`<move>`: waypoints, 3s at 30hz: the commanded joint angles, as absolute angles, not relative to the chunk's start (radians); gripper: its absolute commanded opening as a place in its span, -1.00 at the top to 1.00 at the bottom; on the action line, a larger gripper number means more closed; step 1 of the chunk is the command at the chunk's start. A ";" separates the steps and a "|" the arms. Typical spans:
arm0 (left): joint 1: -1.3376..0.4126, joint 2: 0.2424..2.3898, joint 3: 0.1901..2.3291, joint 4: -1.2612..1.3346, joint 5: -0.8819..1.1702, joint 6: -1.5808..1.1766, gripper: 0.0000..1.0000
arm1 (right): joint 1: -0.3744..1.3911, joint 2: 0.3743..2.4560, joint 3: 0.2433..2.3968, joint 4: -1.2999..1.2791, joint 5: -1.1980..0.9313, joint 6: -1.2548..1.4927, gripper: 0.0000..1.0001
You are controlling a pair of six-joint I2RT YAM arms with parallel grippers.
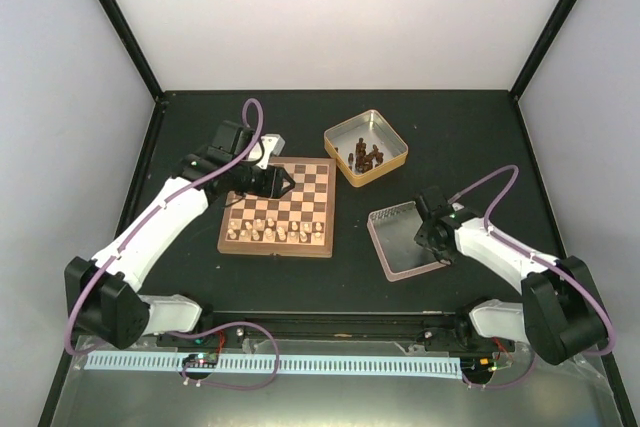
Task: Set up the chess pieces on the board
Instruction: Pick up the chess piece from the storage box.
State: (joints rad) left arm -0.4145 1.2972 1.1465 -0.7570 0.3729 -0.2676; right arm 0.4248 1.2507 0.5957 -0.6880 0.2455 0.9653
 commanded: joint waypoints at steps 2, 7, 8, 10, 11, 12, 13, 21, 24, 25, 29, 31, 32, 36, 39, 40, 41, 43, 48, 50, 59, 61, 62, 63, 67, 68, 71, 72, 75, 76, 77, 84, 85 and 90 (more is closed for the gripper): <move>-0.419 1.246 1.141 -0.722 0.404 -0.281 0.19 | 0.419 1.257 0.606 -0.641 0.377 1.194 0.22; -0.419 1.222 1.132 -0.730 0.389 -0.276 0.18 | 0.418 1.305 0.631 -0.639 0.413 1.297 0.28; -0.419 1.218 1.132 -0.732 0.388 -0.275 0.18 | 0.419 1.316 0.632 -0.640 0.412 1.313 0.29; -0.419 1.213 1.128 -0.734 0.385 -0.276 0.18 | 0.419 1.340 0.632 -0.635 0.406 1.337 0.30; -0.418 1.209 1.125 -0.732 0.385 -0.276 0.18 | 0.419 1.349 0.632 -0.630 0.405 1.343 0.31; -0.419 1.209 1.123 -0.733 0.385 -0.276 0.18 | 0.419 1.355 0.633 -0.626 0.408 1.347 0.31; -0.419 1.209 1.123 -0.732 0.386 -0.275 0.18 | 0.419 1.363 0.633 -0.620 0.415 1.351 0.31; -0.419 1.212 1.126 -0.729 0.394 -0.279 0.18 | 0.405 1.435 0.644 -0.565 0.394 1.289 0.64; -0.418 1.211 1.123 -0.723 0.394 -0.284 0.18 | 0.405 1.421 0.634 -0.548 0.367 1.244 0.90; -0.419 1.208 1.120 -0.719 0.395 -0.287 0.18 | 0.405 1.407 0.629 -0.540 0.353 1.223 0.97; -0.419 1.197 1.102 -0.679 0.413 -0.306 0.18 | 0.405 1.338 0.614 -0.521 0.296 1.136 0.98; -0.420 1.186 1.083 -0.650 0.426 -0.322 0.18 | 0.405 1.299 0.616 -0.522 0.246 1.091 0.98; -0.420 1.179 1.074 -0.632 0.432 -0.330 0.17 | 0.405 1.283 0.617 -0.520 0.213 1.065 0.98; -0.423 1.157 1.034 -0.569 0.450 -0.367 0.17 | 0.405 1.262 0.625 -0.517 0.042 0.959 0.98; -0.426 1.147 1.017 -0.546 0.453 -0.380 0.17 | 0.405 1.299 0.655 -0.557 -0.041 0.860 0.98; -0.426 1.144 1.012 -0.542 0.454 -0.384 0.17 | 0.405 1.311 0.663 -0.573 -0.063 0.837 0.98; -0.429 1.141 1.007 -0.538 0.455 -0.386 0.17 | 0.405 1.317 0.664 -0.573 -0.088 0.812 0.98; -0.433 1.133 0.995 -0.530 0.457 -0.391 0.17 | 0.406 1.329 0.666 -0.584 -0.108 0.773 0.98; -0.440 1.124 0.966 -0.510 0.462 -0.402 0.17 | 0.405 1.398 0.706 -0.634 -0.015 0.715 0.87; -0.443 1.123 0.965 -0.510 0.464 -0.403 0.17 | 0.405 1.438 0.727 -0.645 0.024 0.696 0.83; -0.444 1.119 0.963 -0.514 0.456 -0.397 0.16 | 0.405 1.541 0.780 -0.660 0.083 0.641 0.58; -0.445 1.121 0.963 -0.512 0.457 -0.396 0.17 | 0.405 1.547 0.785 -0.660 0.089 0.634 0.54; -0.445 1.123 0.964 -0.512 0.457 -0.396 0.17 | 0.405 1.549 0.788 -0.659 0.095 0.632 0.54; -0.445 1.125 0.965 -0.511 0.457 -0.397 0.17 | 0.405 1.553 0.792 -0.659 0.102 0.629 0.53; -0.445 1.129 0.968 -0.509 0.458 -0.396 0.17 | 0.405 1.575 0.805 -0.657 0.120 0.626 0.51; -0.445 1.130 0.969 -0.509 0.458 -0.397 0.17 | 0.405 1.581 0.807 -0.654 0.121 0.627 0.51; -0.445 1.128 0.968 -0.510 0.458 -0.396 0.17 | 0.406 1.599 0.810 -0.650 0.115 0.630 0.58; -0.445 1.128 0.969 -0.512 0.458 -0.395 0.17 | 0.405 1.601 0.809 -0.648 0.108 0.630 0.65; -0.446 1.123 0.967 -0.512 0.457 -0.394 0.17 | 0.405 1.584 0.801 -0.647 0.089 0.637 0.84; -0.445 1.121 0.966 -0.510 0.456 -0.395 0.17 | 0.405 1.573 0.796 -0.648 0.076 0.640 0.92; -0.446 1.120 0.965 -0.508 0.454 -0.396 0.17 | 0.404 1.560 0.793 -0.649 0.069 0.649 0.94; -0.464 1.101 0.950 -0.473 0.444 -0.406 0.15 | 0.405 1.476 0.775 -0.640 0.036 0.710 0.92; -0.472 1.095 0.942 -0.459 0.442 -0.409 0.14 | 0.405 1.462 0.775 -0.636 0.024 0.719 0.91; -0.579 1.058 0.860 -0.277 0.368 -0.434 -0.01 | 0.405 1.343 0.753 -0.570 -0.128 0.820 0.89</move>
State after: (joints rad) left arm -0.4976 1.0958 0.9108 -0.4496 0.4316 -0.4076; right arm 0.4088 1.4437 0.7670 -0.6270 0.0040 0.7193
